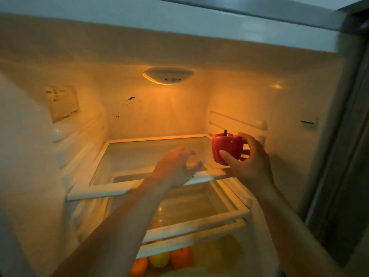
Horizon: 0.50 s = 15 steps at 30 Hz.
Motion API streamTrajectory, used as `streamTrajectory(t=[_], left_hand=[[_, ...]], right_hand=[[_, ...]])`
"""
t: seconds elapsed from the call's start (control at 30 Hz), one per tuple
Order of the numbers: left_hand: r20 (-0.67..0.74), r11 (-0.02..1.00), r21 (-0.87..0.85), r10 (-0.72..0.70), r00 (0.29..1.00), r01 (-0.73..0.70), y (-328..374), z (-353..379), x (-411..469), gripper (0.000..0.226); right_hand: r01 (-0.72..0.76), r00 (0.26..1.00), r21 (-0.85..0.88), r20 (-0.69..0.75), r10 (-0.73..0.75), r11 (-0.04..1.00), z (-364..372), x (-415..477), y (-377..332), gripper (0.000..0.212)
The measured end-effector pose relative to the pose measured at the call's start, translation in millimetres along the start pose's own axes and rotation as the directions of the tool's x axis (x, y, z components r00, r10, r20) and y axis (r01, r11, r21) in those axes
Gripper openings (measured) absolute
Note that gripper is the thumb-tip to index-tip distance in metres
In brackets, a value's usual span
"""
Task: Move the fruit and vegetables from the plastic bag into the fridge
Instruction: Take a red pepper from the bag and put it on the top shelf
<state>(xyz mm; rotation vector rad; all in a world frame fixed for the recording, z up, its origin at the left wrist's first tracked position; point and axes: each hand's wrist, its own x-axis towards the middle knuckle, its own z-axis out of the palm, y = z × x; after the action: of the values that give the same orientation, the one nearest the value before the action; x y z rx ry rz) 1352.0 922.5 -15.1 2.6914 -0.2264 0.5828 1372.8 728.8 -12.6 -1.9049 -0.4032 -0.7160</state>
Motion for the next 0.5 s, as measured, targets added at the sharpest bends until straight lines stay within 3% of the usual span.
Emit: streamTrajectory(t=[0.23, 0.5], left_hand=[[0.08, 0.995, 0.029, -0.096, 0.992, 0.094, -9.6, 5.7, 4.8, 0.042], [0.059, 0.988, -0.057, -0.142, 0.988, 0.145, -7.2, 1.7, 0.5, 0.034]], right_hand=[[0.0, 0.999, -0.053, -0.033, -0.002, 0.999, 11.4, -0.4, 15.4, 0.071], [0.04, 0.997, -0.088, -0.066, -0.046, 0.995, 25.1, -4.1, 11.3, 0.07]])
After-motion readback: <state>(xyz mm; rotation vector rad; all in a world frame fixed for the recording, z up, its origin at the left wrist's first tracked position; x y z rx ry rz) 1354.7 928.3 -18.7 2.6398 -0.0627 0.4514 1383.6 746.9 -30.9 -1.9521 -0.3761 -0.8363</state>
